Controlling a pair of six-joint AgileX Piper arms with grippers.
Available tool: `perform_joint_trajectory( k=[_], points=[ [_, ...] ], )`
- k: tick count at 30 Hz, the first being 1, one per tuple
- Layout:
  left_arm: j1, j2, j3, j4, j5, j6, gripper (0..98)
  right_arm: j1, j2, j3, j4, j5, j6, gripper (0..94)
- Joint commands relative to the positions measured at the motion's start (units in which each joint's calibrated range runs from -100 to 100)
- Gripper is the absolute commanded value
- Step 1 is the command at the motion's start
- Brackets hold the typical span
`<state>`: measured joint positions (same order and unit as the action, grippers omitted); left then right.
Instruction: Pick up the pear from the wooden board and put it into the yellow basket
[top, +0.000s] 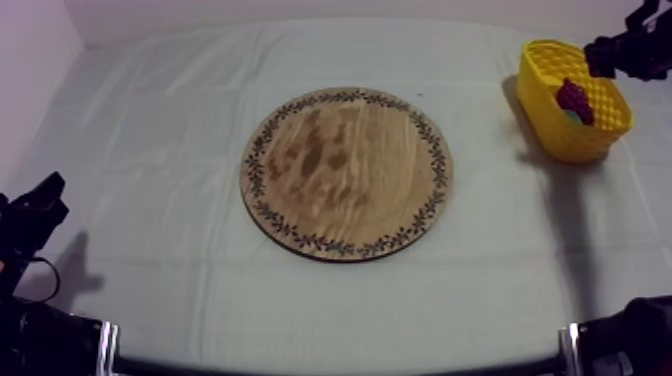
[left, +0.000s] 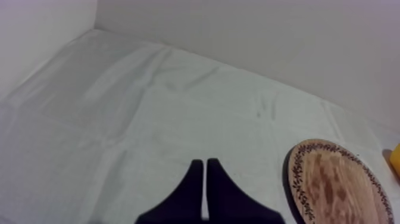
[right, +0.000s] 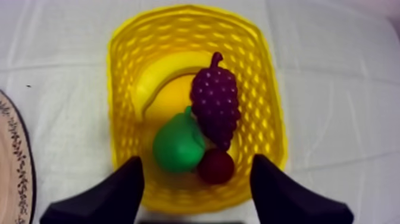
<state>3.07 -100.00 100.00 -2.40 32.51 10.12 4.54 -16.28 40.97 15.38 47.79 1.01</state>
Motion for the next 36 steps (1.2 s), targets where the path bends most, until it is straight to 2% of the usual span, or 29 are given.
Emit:
perform_joint_trajectory(
  k=[1,4,7,17,19,23,29,36],
  points=[
    [0.01,0.00,0.00,-0.02,-0.01,0.02,0.1,-0.03,-13.34,6.25,-0.84,-1.62,0.66,45.0],
    [0.01,0.00,0.00,-0.02,-0.01,0.02,0.1,0.01,-22.65,12.50,-2.20,-4.09,2.00,33.4],
    [0.01,0.00,0.00,-0.02,-0.01,0.02,0.1,-0.18,-31.57,19.09,-3.26,-5.84,3.21,25.8],
    [0.01,0.00,0.00,-0.02,-0.01,0.02,0.1,-1.09,-56.91,39.13,-8.39,-9.04,7.34,16.3],
    [0.01,0.00,0.00,-0.02,-0.01,0.02,0.1,-1.53,-61.48,42.48,-8.69,-8.92,7.05,12.6],
    [0.01,0.00,0.00,-0.02,-0.01,0.02,0.1,-2.39,-68.46,48.54,-11.18,-9.21,9.39,4.0],
    [0.01,0.00,0.00,-0.02,-0.01,0.02,0.1,-2.75,-75.27,55.44,-17.53,-10.16,13.86,1.0],
    [0.01,0.00,0.00,-0.02,-0.01,0.02,0.1,-3.84,-78.92,57.59,-18.90,-10.69,13.25,0.7]
  ],
)
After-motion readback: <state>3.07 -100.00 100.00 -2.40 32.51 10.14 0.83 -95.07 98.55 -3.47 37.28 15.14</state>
